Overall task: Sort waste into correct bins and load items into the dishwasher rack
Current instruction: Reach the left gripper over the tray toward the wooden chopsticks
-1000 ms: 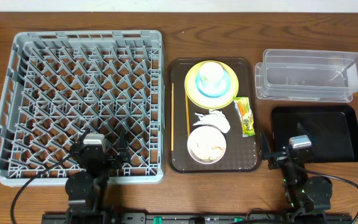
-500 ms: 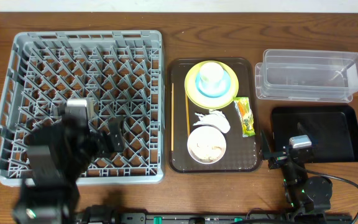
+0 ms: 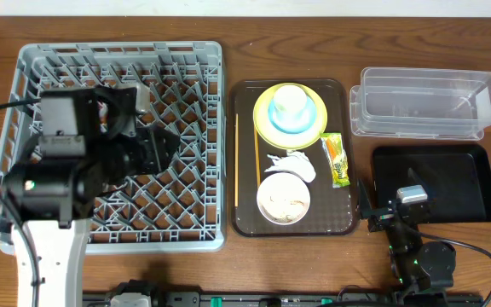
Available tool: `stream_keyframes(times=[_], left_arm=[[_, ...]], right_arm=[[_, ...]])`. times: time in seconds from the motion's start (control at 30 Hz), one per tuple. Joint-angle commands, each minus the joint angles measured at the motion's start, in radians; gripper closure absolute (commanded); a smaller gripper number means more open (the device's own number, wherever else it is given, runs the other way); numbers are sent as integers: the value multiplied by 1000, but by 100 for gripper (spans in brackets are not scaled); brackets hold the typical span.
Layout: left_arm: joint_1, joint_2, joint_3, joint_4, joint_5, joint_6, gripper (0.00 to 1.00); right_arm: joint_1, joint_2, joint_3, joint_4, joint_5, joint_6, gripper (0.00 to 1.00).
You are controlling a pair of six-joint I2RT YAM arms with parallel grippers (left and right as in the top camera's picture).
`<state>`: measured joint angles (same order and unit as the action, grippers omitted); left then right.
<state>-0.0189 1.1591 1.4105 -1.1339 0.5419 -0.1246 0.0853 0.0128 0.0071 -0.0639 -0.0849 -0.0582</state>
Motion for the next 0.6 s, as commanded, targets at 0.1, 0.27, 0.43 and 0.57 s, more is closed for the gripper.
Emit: stream_keyframes(times=[0.1, 0.27, 0.43, 0.57], left_arm=[[-180, 46, 2, -33, -206, -98, 94], [-379, 107, -3, -33, -422, -170, 94], [-534, 214, -32, -31, -538, -230, 94], [-615, 328, -63, -8, -560, -251, 94]], right_arm=[[-12, -2, -2, -4, 6, 12, 1], [-12, -2, -2, -4, 6, 12, 1], [-12, -2, -2, -4, 6, 12, 1], [-12, -2, -2, -4, 6, 12, 1]])
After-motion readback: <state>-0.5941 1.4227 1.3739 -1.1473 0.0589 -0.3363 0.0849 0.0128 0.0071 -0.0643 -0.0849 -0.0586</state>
